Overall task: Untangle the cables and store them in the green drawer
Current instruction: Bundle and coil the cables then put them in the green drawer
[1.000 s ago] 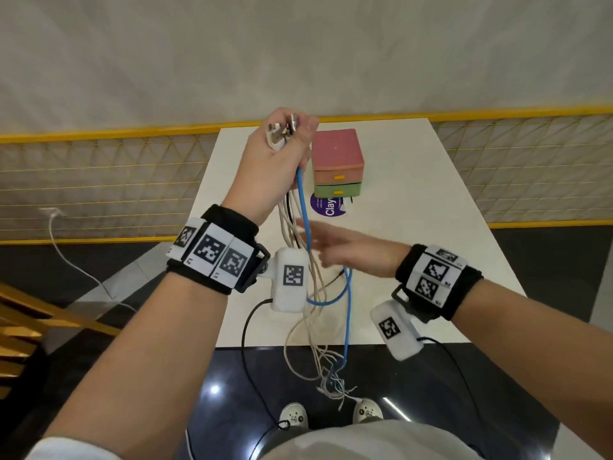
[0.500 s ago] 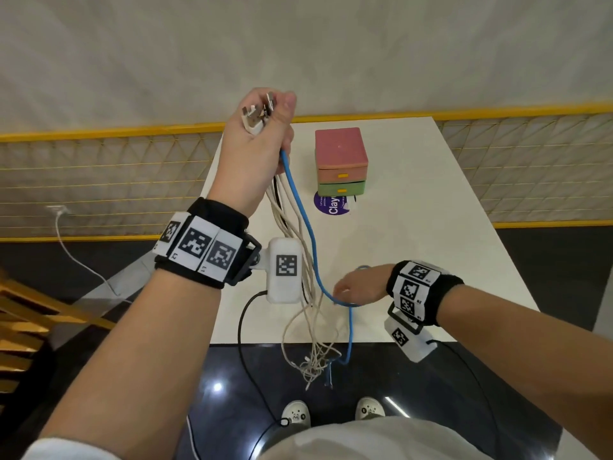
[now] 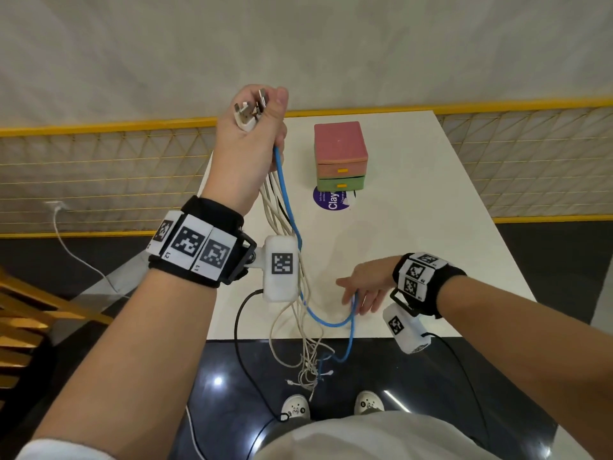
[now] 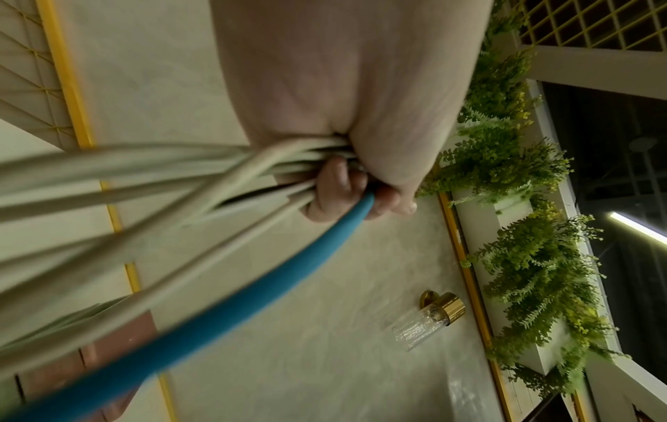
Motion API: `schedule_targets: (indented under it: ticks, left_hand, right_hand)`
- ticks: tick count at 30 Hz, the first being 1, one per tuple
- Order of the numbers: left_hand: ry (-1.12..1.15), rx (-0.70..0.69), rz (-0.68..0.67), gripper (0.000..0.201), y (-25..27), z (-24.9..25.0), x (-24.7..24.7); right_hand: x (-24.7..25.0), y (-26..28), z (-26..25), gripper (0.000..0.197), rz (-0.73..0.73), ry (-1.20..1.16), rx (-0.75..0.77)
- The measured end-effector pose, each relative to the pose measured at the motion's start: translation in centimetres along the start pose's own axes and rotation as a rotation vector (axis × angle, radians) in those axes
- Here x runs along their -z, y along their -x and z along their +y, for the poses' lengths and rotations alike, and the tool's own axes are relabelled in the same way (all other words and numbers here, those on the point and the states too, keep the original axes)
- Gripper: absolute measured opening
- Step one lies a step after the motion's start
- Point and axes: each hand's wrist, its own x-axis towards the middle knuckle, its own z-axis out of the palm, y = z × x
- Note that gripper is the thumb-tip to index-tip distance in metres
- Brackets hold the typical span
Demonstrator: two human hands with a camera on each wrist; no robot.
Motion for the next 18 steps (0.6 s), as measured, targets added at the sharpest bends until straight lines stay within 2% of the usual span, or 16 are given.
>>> schedule_targets:
  ticks: [1,2,5,6,10,11,13,14,15,18]
  left_hand:
    - [-0.003,0.003,-0.010,0.018,0.0,-0.1,-0.1]
    - [-0.008,0.006,-0.018,0.018,0.1,-0.2,-0.1]
    - [-0.015,0.020,-0.031,0.018,0.3,-0.3,-0.5]
    - [-0.014,0.021,-0.033,0.018,0.3,-0.3,-0.5]
    - [-0.004,0.018,-0.032,0.018,0.4,-0.1,-0.5]
    - [-0.003,0.019,-0.032,0.018,0.4,-0.1,-0.4]
    - [-0.004,0.017,-0.035,0.018,0.4,0.0,-0.3]
    - [-0.007,0.016,-0.036,0.018,0.4,0.0,-0.2]
    - [-0.011,0.018,-0.039,0.018,0.4,0.0,-0.2]
    - [-0.035,0.031,-0.055,0.019,0.6,-0.4,-0.5]
  right_hand:
    - [0.0,0.3,-0.4,0.052,-0.035,0.012,0.011]
    - [0.1,0.5,-0.8,0.049,-0.004,0.082,0.029]
    - [1.2,-0.3,-1.3,0.049,0.277,0.419,0.112]
    - [1.3,-0.5,-1.3,0.048,0.311,0.509,0.104]
    - [-0.1,-1.8,-0.2,0.039,0.166,0.725,0.082]
    - [-0.6,-1.7,0.1,0.037,0.079,0.675,0.095]
    - [-1.4,-1.6,0.4,0.036,-0.083,0.427,0.112]
    - [-1.5,-1.4,0.2,0.037,-0.096,0.375,0.128]
    - [-1.3,-1.1,0.0,0.039,-0.049,0.391,0.158]
    - [-0.1,-0.2,-1.3,0.042,0.254,0.531,0.334]
